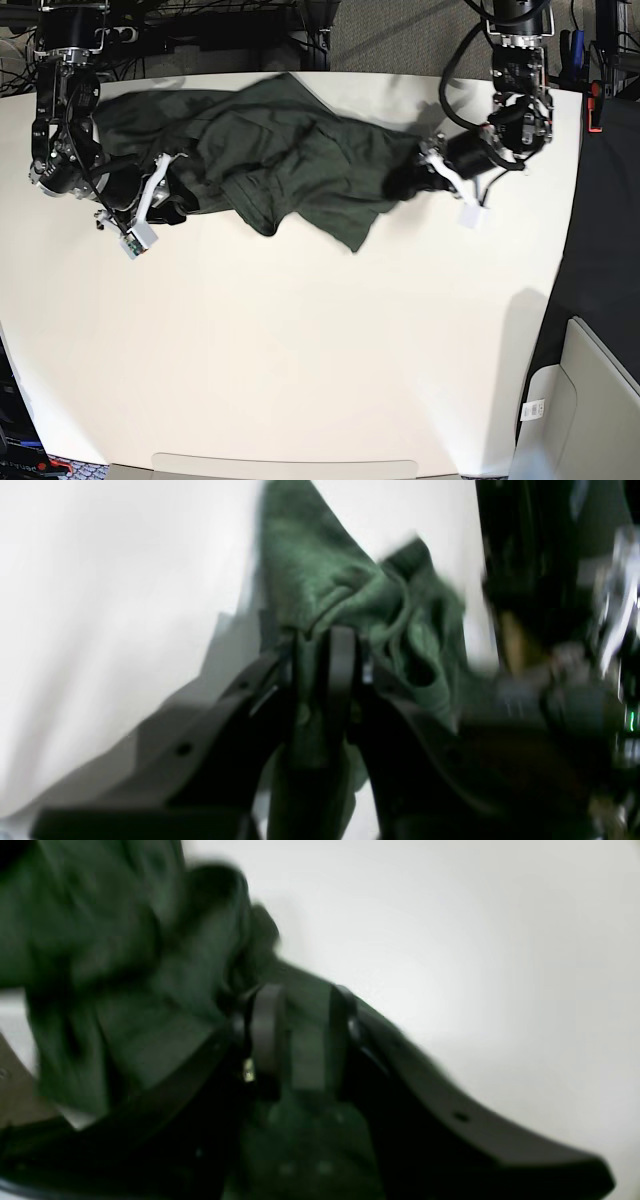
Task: Fold the T-shirt properly
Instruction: 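Release the shirt ends and reposition both grippers at the bundle's sides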
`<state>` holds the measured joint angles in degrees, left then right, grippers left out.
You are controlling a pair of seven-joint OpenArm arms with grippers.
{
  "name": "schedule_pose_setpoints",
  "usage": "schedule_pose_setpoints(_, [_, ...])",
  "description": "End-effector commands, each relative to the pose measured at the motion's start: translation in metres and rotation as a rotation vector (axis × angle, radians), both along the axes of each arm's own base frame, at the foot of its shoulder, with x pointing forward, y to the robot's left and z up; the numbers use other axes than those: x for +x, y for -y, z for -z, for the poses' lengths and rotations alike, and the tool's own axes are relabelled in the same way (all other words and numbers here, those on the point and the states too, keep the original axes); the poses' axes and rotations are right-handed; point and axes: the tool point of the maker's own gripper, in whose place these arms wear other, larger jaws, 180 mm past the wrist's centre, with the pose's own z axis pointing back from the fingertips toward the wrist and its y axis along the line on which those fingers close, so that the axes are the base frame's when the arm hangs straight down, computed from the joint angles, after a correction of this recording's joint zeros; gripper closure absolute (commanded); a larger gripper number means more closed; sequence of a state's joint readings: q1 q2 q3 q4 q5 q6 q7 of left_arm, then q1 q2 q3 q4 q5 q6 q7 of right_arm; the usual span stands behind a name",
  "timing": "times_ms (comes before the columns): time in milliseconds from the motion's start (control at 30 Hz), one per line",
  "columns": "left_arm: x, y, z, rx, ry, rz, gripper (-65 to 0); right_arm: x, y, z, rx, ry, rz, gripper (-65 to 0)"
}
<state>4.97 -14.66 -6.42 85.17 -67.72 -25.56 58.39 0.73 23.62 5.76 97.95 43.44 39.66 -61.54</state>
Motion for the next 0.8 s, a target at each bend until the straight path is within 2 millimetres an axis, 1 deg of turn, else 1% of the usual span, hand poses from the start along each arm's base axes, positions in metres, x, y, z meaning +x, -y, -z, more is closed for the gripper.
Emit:
schedule_pose_setpoints(0, [0.01,-0.014,-0.014,-0.004,0.051,-0.038,-0.1,0.008,-0.002,-0.015,0.024,0.051,-0.006,-14.2])
schedule_pose_setpoints(33, [0.013,-0.022,-0.017,-0.001,0.061,-0.061,-0.1,0.007,0.005,-0.014,0.014,0.049,0.007,-14.2])
schedule_pose_setpoints(100, [0.02,-0.031,-0.024,0.002,0.082,-0.088,-0.1,0.005,0.019,-0.015,0.004,0.049,0.044,-14.2])
schedule_pose_setpoints(167, [0.021,-0.035,-0.025,0.004,0.086,-0.099,-0.1,0.006,0.029,-0.017,-0.001,0.054,0.072,-14.5])
schedule_pose_setpoints(233, [0.021,-0.035,-0.025,0.005,0.087,-0.1,-0.1,0.002,0.036,-0.014,-0.004,0.044,0.091,-17.9])
schedule_pose_setpoints(300, [0.02,-0.035,-0.024,0.004,0.084,-0.102,-0.1,-0.003,0.039,-0.01,-0.009,0.025,0.099,-24.3])
schedule_pose_setpoints(333, [0.02,-0.035,-0.023,0.004,0.081,-0.101,-0.1,-0.007,0.04,-0.005,-0.019,0.002,0.097,-28.6])
schedule_pose_setpoints(400, [0.019,-0.033,-0.022,0.003,0.078,-0.095,-0.1,-0.014,0.039,0.001,-0.027,-0.027,0.095,-35.1])
schedule_pose_setpoints(433, [0.018,-0.033,-0.022,0.003,0.076,-0.094,-0.1,-0.017,0.037,0.005,-0.019,-0.038,0.096,-37.6])
schedule_pose_setpoints(467, [0.018,-0.032,-0.021,0.001,0.076,-0.094,-0.1,-0.019,0.034,0.007,-0.009,-0.043,0.097,-38.8])
schedule_pose_setpoints(667, [0.017,-0.032,-0.021,0.004,0.071,-0.089,-0.1,-0.029,0.024,0.017,0.022,-0.075,0.102,-39.1])
schedule_pose_setpoints(767, [0.016,-0.031,-0.019,0.004,0.067,-0.087,-0.1,-0.036,0.028,0.021,0.03,-0.092,0.129,-39.2])
